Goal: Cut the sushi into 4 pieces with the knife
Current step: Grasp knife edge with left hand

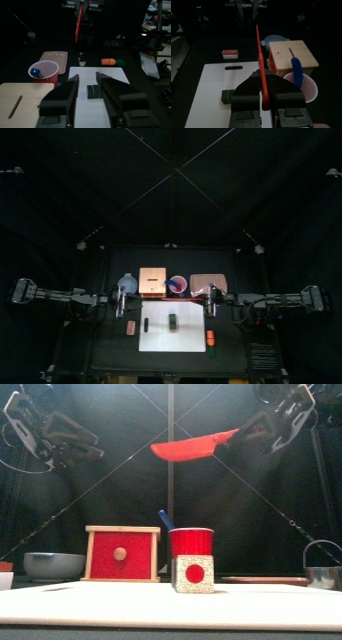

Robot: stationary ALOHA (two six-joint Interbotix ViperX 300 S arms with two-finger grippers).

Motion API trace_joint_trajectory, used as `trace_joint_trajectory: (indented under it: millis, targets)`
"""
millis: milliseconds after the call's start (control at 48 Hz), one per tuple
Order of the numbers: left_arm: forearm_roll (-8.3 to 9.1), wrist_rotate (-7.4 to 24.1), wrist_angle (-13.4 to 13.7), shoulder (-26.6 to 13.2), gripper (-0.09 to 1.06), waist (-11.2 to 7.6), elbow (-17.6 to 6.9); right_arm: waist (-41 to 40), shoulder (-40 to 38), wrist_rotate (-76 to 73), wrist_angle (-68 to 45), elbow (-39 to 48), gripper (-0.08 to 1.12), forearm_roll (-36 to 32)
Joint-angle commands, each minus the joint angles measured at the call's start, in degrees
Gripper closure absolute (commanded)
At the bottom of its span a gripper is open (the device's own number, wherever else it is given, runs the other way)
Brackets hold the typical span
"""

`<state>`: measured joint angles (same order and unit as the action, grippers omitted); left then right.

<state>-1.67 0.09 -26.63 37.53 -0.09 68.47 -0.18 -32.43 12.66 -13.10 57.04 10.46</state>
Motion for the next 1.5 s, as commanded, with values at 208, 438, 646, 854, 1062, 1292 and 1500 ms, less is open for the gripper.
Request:
trace_joint_trajectory:
  millis: [208,438,646,854,1062,1292,1500]
  targets:
    - [0.79,0.35,0.26,-8.09,-0.05,-1.58,-8.09,0.44,7.65,0.26,-2.64,-2.99,0.88,-0.62]
    - [3.69,0.26,0.26,-17.31,-0.05,-1.58,-12.04,0.35,9.32,0.18,-2.55,-4.66,0.88,-1.85]
    - [2.90,0.18,0.26,-23.73,-0.05,-1.41,-14.33,0.44,9.40,0.09,-2.64,-4.92,0.88,-1.58]
    - [2.64,0.09,0.26,-24.70,-0.04,-0.88,-15.12,0.53,9.67,0.09,-2.64,-4.83,0.88,-1.49]
    - [1.05,0.26,0.26,-25.05,0.02,0.00,-15.12,0.53,10.55,0.09,-2.64,-5.10,0.88,-1.49]
    - [1.05,0.26,0.26,-25.14,0.21,0.35,-14.94,0.53,10.99,0.09,-2.64,-5.27,0.88,-1.67]
    - [1.05,0.26,0.26,-25.14,0.38,0.35,-14.85,0.62,10.99,0.09,-2.55,-5.62,0.88,-1.58]
